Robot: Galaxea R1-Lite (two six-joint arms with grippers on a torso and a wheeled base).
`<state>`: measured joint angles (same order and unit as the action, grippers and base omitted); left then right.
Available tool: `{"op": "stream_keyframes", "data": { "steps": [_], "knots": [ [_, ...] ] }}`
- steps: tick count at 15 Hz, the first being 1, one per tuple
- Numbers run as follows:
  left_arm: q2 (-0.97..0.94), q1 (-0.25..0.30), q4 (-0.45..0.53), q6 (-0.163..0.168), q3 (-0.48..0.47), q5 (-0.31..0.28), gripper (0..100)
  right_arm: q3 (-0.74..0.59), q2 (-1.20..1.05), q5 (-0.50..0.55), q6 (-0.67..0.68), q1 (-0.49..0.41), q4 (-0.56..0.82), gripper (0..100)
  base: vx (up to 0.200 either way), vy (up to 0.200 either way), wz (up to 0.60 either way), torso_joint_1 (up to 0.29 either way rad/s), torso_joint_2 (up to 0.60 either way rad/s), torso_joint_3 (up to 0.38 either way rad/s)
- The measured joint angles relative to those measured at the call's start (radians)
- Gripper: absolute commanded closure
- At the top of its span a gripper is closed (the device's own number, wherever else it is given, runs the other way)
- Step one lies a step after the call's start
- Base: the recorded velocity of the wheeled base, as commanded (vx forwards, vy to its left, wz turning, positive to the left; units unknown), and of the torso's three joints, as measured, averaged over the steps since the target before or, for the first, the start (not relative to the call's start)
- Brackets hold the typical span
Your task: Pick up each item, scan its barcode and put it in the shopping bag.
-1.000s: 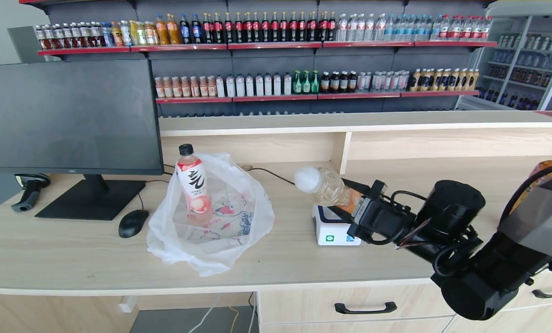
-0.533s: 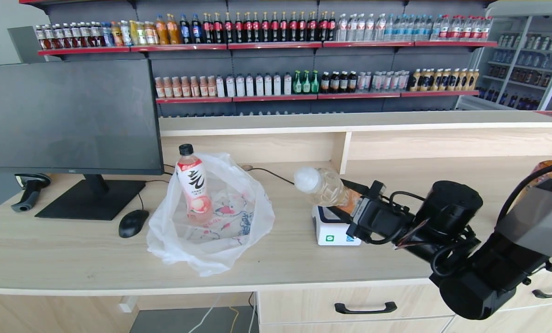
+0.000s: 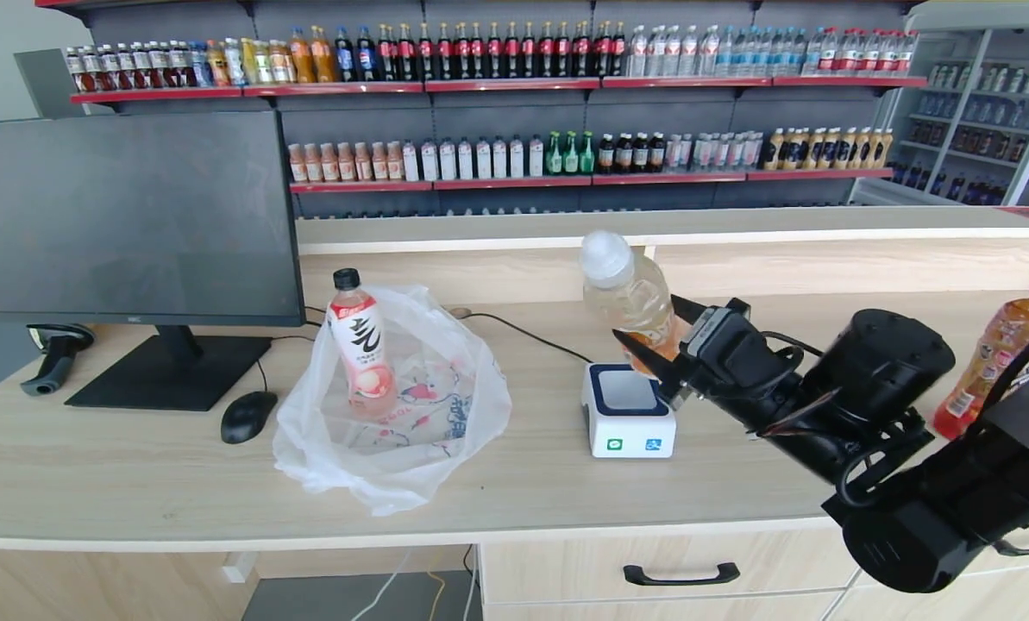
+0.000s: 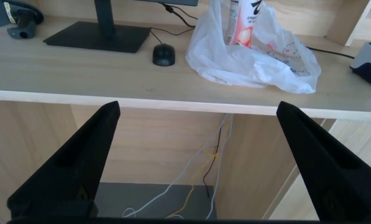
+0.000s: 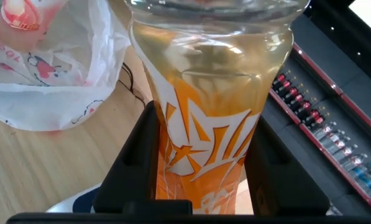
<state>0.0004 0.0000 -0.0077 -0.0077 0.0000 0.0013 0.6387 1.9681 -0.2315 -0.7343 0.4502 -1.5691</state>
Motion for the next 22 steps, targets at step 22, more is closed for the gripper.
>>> {"op": "stream_keyframes", "data": {
  "steps": [22],
  "knots": [
    [0.0, 0.0, 0.005, 0.0, 0.0, 0.0, 0, -0.029, -0.113, 0.58, 0.746, 0.173, -0.001, 100, 0.0, 0.0, 0.05, 0.0, 0.0, 0.0]
  ]
}}
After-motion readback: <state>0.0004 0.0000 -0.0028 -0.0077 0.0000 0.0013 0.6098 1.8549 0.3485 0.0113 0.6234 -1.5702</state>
